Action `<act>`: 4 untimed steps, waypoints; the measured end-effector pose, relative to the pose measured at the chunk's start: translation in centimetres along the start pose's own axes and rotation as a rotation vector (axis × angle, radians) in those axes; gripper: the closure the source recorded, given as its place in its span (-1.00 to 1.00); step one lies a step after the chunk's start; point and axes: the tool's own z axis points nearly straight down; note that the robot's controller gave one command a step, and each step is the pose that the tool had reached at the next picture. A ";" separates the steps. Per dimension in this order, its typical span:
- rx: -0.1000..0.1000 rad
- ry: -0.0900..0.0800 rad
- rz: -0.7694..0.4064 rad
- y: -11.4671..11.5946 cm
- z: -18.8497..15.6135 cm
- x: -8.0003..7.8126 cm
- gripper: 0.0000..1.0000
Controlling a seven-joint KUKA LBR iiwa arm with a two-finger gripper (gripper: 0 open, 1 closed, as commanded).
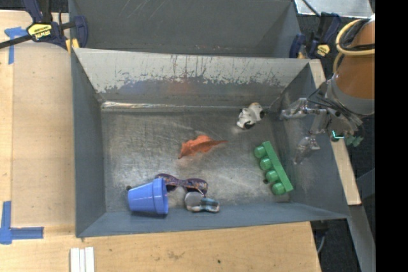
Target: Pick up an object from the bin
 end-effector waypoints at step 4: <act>0.000 -0.007 0.320 0.1 6.5 5.0 -1.00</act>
Offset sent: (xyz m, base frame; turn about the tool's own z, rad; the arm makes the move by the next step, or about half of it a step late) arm -0.0322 -0.0052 -0.0996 0.1963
